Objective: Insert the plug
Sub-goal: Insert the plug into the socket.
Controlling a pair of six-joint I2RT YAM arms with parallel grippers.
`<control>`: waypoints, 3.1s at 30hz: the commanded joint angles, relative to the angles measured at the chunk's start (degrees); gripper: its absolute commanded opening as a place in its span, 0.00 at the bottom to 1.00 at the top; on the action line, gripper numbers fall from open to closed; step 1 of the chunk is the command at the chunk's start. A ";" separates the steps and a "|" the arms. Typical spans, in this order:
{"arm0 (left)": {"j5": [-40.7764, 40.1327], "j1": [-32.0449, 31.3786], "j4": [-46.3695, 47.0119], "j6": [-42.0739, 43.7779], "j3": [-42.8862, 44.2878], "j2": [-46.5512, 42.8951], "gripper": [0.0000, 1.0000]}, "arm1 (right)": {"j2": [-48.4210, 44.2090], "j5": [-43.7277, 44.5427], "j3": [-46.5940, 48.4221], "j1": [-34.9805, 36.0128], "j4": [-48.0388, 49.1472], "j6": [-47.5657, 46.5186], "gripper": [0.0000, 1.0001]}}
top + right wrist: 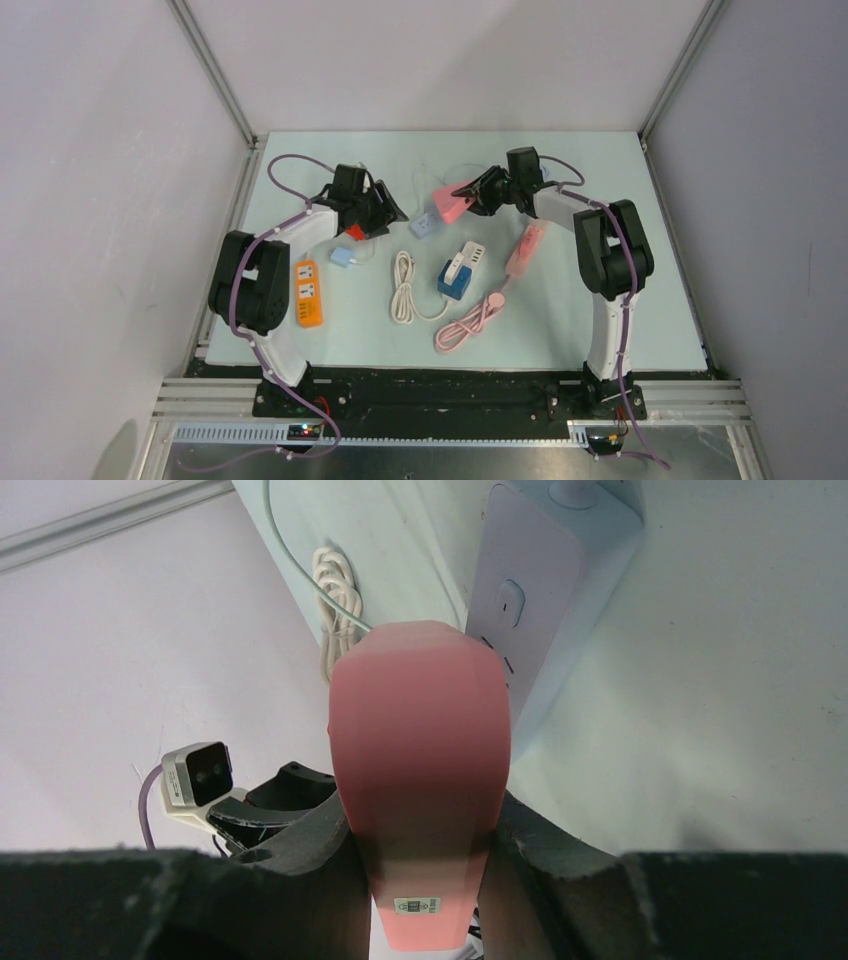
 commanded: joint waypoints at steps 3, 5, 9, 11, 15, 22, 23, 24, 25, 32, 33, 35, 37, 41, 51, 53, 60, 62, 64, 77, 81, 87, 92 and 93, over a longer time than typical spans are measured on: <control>0.97 0.25 1.36 1.01 1.90 -0.86 0.64 | 2.25 1.66 -6.46 0.40 -11.10 -2.21 0.29; 0.98 0.29 1.38 0.93 2.07 -0.82 0.64 | 2.35 1.38 -7.49 0.17 -10.97 -1.97 0.33; 0.93 0.25 1.49 0.76 2.13 -0.60 0.64 | 2.53 0.59 -7.95 0.09 -11.23 -1.35 0.38; 0.88 0.29 1.51 0.67 2.20 -0.49 0.64 | 2.47 0.43 -7.95 0.01 -11.73 -1.09 0.42; 0.96 0.27 1.63 0.45 2.58 -0.07 0.64 | 2.15 -0.02 -7.96 -0.25 -13.10 -1.05 0.47; 2.60 0.29 2.65 0.56 4.48 0.16 0.64 | 2.75 -1.36 -7.96 -0.90 -12.61 -0.58 0.32; 2.97 0.25 2.78 0.46 4.94 0.26 0.64 | 2.96 -2.21 -7.96 -1.35 -12.17 -0.49 0.29; 3.25 0.27 3.10 0.26 5.21 0.54 0.65 | 3.55 -2.75 -7.91 -1.64 -11.94 -0.39 0.27; 3.95 0.16 3.40 0.11 5.91 0.67 0.65 | 3.93 -3.92 -7.62 -2.23 -12.25 -0.57 0.25; 6.23 -1.27 6.77 -0.16 10.33 3.36 0.67 | 8.24 -6.84 -4.67 -4.48 -18.43 -5.10 0.24; 6.80 -1.45 7.13 -0.10 10.80 3.66 0.67 | 8.61 -7.29 -4.56 -4.66 -18.71 -5.35 0.24; 6.73 -2.10 7.42 0.43 11.85 4.38 0.67 | 9.16 -7.49 -3.60 -5.08 -20.08 -6.28 0.24; 6.11 -2.76 7.59 1.15 12.48 4.86 0.67 | 9.85 -6.71 -1.62 -5.12 -22.95 -7.82 0.24; 6.38 -3.61 8.53 1.33 13.51 6.69 0.67 | 10.80 -6.11 0.01 -5.27 -25.27 -8.48 0.23; 6.96 -6.20 9.68 1.10 16.18 11.13 0.56 | 11.57 -1.04 3.07 -3.55 -29.77 -12.07 0.28; 7.41 -6.67 9.68 -0.39 17.67 12.57 0.52 | 12.00 -0.69 3.93 -3.50 -30.85 -12.07 0.28; 5.30 -8.99 9.39 -1.80 22.05 16.18 0.45 | 12.16 1.58 5.16 -3.48 -34.27 -11.68 0.45; 5.15 -9.54 9.14 -2.19 22.88 17.53 0.39 | 12.07 1.63 5.54 -3.55 -34.40 -11.43 0.49; 4.59 -10.12 8.78 -2.08 23.44 18.65 0.33 | 11.85 1.92 6.00 -3.50 -34.54 -11.80 0.54; -0.41 -11.93 4.29 -0.27 22.87 21.44 0.26 | 12.61 2.09 9.72 -4.21 -36.26 -13.50 0.61; -0.28 -11.92 3.12 0.20 24.64 21.29 0.26 | 11.91 2.85 11.38 -4.30 -37.48 -15.09 0.69; 0.67 -11.12 0.89 1.13 28.50 19.50 0.28 | 7.33 3.77 13.86 -4.36 -38.74 -16.88 0.78; 2.23 -9.29 0.00 2.44 29.89 16.23 0.32 | 3.16 4.73 14.28 -4.17 -40.02 -18.99 0.78; 2.24 -8.65 -0.04 2.91 29.88 15.81 0.33 | 1.91 4.43 13.97 -4.10 -39.24 -19.68 0.77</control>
